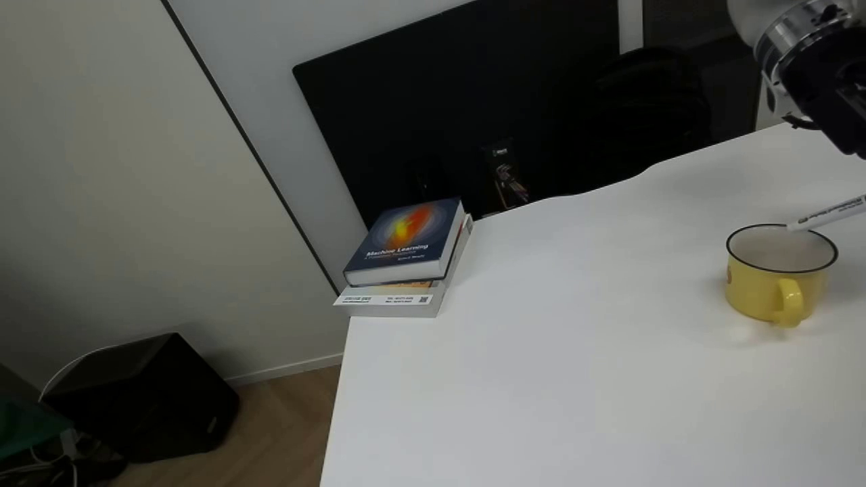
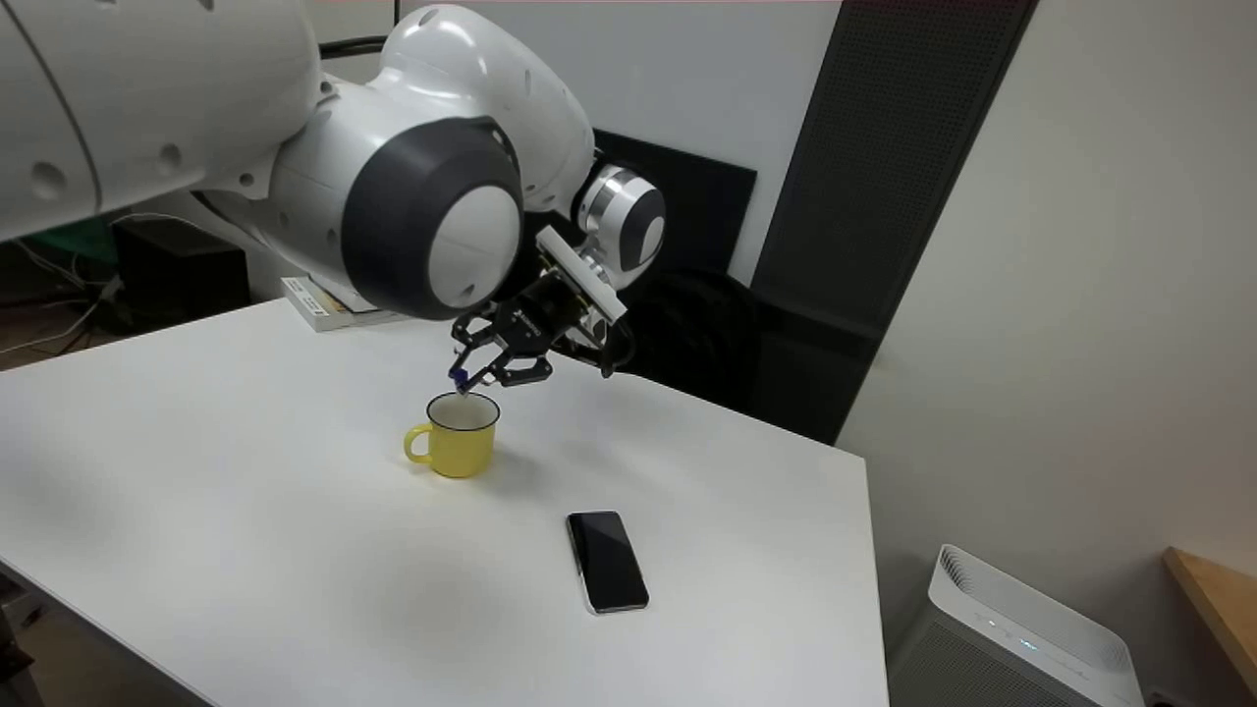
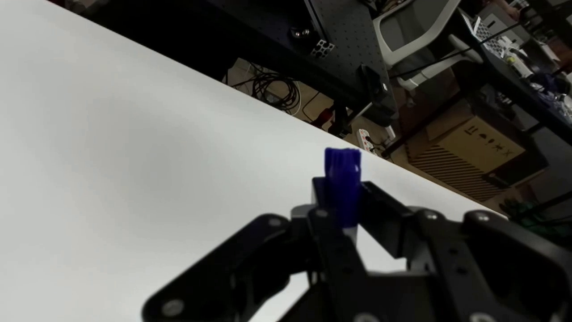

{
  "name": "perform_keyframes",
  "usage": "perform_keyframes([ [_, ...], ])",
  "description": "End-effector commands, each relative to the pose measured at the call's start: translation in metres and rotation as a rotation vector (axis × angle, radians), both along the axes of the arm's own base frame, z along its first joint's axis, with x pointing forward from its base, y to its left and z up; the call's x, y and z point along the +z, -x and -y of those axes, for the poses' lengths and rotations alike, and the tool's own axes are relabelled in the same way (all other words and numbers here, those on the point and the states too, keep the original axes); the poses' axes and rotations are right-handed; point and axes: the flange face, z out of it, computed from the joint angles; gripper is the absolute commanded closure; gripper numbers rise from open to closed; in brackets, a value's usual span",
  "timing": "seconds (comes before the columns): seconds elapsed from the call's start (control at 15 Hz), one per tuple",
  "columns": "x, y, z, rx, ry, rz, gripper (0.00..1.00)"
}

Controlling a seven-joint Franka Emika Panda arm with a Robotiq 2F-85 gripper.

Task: Put the marker in the cup

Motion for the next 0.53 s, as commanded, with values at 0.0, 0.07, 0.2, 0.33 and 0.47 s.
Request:
perform_keyframes([
  [0.0,-0.005,-0.001,-0.003,-0.021,0.040,-0.011,0.94],
  [0.07,-0.008,0.000,-0.004,-0.022,0.044,-0.016,0.94],
  [0.2,-0.014,0.001,-0.005,-0.023,0.050,-0.024,0.94],
  [0.33,-0.019,0.002,-0.005,-0.026,0.054,-0.034,0.94],
  [0.47,-0.023,0.003,-0.005,-0.029,0.059,-0.041,0.94],
])
